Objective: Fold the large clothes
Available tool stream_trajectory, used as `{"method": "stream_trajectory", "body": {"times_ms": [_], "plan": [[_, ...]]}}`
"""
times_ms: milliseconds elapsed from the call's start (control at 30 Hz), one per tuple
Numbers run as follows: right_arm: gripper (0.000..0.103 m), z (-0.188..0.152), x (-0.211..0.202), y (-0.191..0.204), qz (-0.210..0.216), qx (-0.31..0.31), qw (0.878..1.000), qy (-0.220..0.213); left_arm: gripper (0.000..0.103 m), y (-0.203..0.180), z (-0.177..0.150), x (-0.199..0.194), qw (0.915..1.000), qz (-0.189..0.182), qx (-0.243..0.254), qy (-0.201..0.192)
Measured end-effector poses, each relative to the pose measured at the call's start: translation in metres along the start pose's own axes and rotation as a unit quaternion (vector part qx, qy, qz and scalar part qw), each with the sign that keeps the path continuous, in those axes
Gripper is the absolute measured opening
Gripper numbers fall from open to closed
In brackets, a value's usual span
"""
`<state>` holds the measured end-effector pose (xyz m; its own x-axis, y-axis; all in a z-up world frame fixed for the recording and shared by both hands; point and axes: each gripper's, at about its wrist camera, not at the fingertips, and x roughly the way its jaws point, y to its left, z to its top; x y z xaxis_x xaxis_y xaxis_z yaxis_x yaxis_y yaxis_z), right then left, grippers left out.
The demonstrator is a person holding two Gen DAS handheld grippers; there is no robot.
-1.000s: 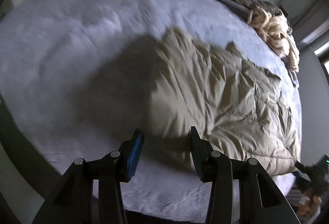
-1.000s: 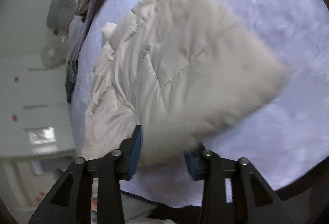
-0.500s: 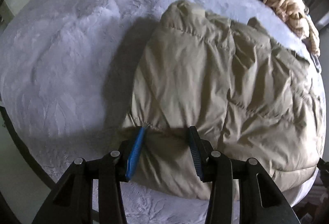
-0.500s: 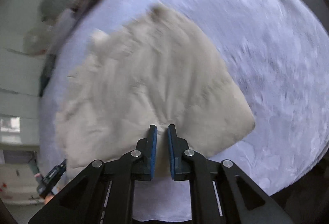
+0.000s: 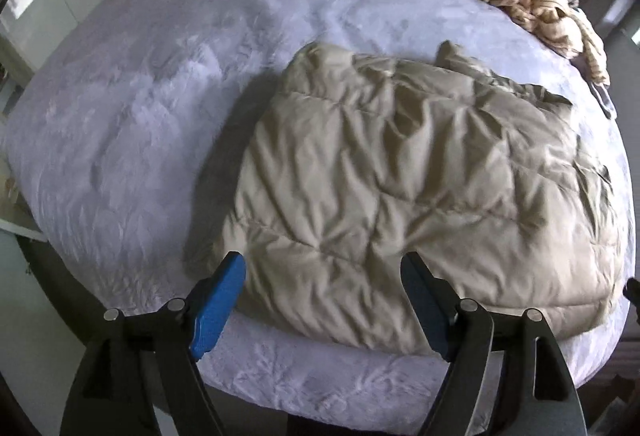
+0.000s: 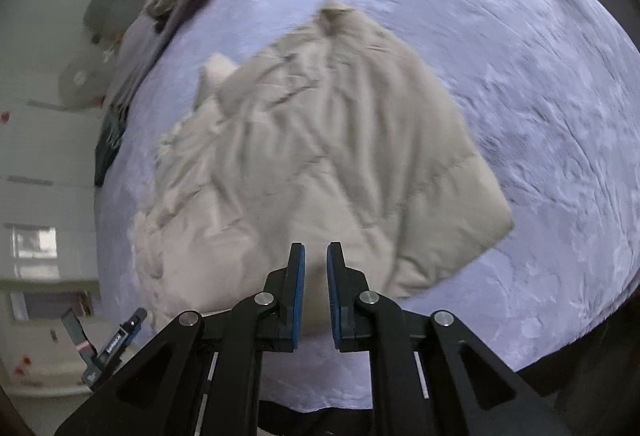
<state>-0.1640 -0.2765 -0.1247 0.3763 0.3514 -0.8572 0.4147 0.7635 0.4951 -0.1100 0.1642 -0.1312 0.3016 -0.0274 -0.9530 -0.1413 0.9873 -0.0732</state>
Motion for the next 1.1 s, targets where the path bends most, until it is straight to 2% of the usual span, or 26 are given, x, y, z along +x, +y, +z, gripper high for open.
{"method": "stream_trajectory", "body": {"times_ms": [133,300,500,533,567,733,900,1033,1100], "plan": [[0.014,-0.001,0.002,0.023,0.002,-0.031,0.999,0.01,0.081,-0.01,-0.002,-0.007,1.0,-0.003,0.005,0.002],[0.014,-0.006,-0.002,0.031,0.003,-0.054,0.998,0.015,0.081,-0.022,-0.008,-0.017,0.9999,-0.01,0.013,0.0],[0.025,-0.014,-0.007,0.03,0.006,-0.058,0.998,0.015,0.081,-0.032,-0.014,-0.026,0.9996,-0.003,0.029,-0.007],[0.026,-0.015,-0.009,0.029,0.007,-0.058,0.998,0.015,0.088,-0.033,-0.015,-0.027,0.9995,-0.002,0.031,-0.007],[0.027,-0.017,-0.009,0.028,0.007,-0.057,0.998,0.014,0.103,-0.034,-0.017,-0.028,0.9995,0.0,0.033,-0.006],[0.035,-0.027,-0.009,0.022,0.01,-0.052,0.998,0.019,0.103,-0.038,-0.025,-0.038,0.999,0.009,0.042,-0.011],[0.037,-0.034,-0.006,0.023,0.01,-0.048,0.998,0.025,0.103,-0.034,-0.027,-0.037,0.9992,0.008,0.039,-0.007],[0.053,-0.035,-0.004,0.032,0.011,-0.046,0.999,0.017,0.103,-0.028,-0.022,-0.033,0.9988,0.001,0.048,-0.004],[0.057,-0.035,0.0,0.039,0.01,-0.048,0.999,0.016,0.103,-0.022,-0.018,-0.03,0.9986,-0.007,0.053,-0.003]]}}
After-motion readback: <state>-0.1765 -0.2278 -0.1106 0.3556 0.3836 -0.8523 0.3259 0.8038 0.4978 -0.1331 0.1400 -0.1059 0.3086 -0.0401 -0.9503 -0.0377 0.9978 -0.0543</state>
